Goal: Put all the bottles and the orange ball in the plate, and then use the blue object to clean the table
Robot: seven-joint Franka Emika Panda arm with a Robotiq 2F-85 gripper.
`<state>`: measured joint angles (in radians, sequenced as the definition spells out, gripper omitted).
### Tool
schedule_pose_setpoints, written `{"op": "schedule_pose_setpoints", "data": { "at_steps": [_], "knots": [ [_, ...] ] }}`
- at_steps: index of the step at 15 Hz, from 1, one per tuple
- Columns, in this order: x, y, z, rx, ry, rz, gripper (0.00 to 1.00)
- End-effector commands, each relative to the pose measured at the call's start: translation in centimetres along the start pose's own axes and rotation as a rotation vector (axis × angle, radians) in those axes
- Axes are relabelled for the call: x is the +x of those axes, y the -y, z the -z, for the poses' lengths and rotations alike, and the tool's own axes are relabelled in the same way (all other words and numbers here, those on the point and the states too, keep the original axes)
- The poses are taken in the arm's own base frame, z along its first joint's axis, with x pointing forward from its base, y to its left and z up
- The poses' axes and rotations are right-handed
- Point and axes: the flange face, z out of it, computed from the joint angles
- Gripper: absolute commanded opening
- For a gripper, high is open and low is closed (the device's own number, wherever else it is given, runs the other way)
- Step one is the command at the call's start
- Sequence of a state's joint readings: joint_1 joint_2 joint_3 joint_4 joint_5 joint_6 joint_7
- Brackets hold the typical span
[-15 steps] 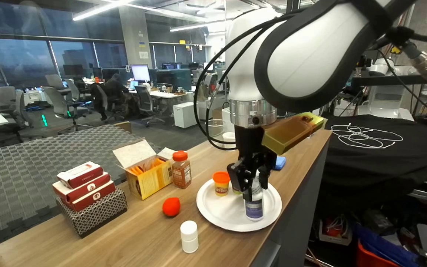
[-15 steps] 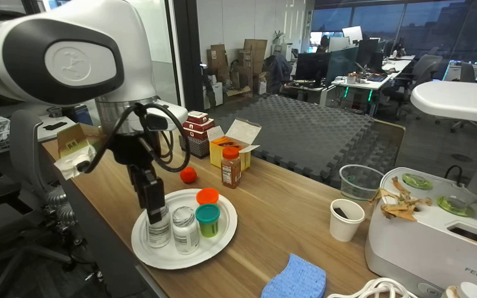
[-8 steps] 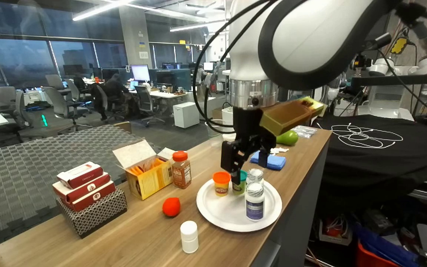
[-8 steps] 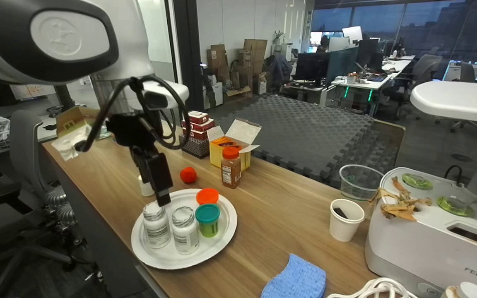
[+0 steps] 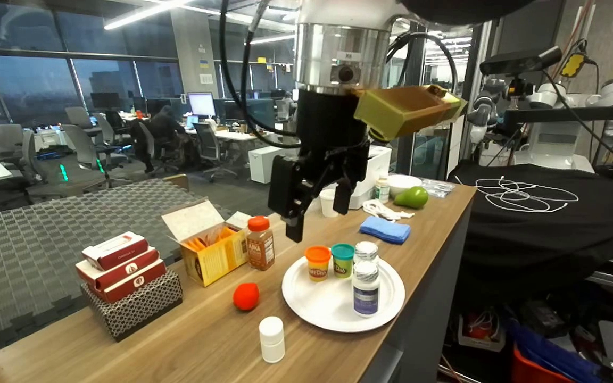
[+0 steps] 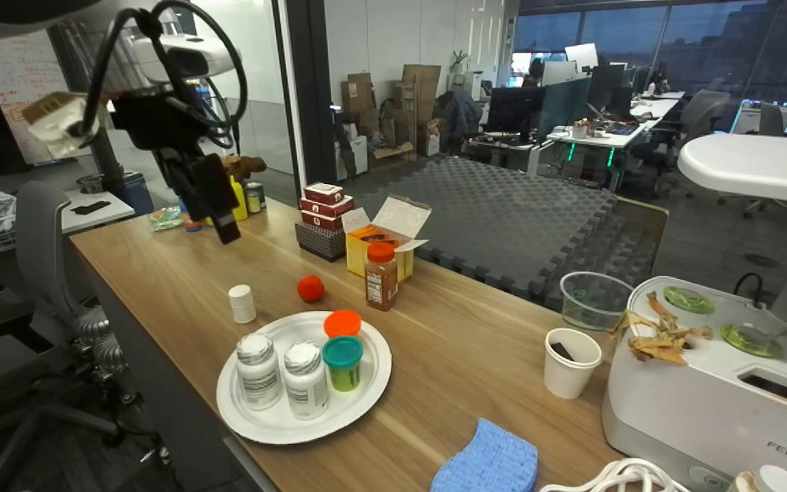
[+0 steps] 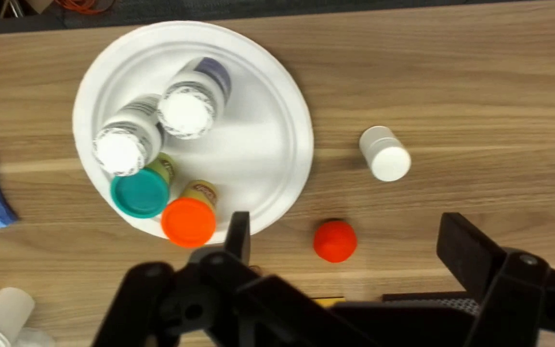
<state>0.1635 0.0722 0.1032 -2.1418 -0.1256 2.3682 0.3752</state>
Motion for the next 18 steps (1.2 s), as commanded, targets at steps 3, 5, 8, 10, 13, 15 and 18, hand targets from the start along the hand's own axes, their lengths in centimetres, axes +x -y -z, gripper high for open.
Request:
{"op": "schedule_pose_setpoints", "data": {
  "at_steps": [3,5,8,10,13,15,18],
  "knots": [
    [-0.8,6.9,-1.8,-0.001,0.030,0.108,1.00],
    [-0.8,8.0,-3.2,-0.011,0.039,0.121,1.00],
    [-0.3,8.9,-5.1,-0.001,0.063,0.127,1.00],
    [0.1,9.2,-6.4,0.006,0.084,0.132,1.00],
    [0.8,9.4,-8.4,0.005,0.109,0.130,1.00],
    [1.4,9.5,-9.7,0.004,0.126,0.126,1.00],
    [2.3,9.2,-11.3,0.005,0.144,0.116,1.00]
  ]
}}
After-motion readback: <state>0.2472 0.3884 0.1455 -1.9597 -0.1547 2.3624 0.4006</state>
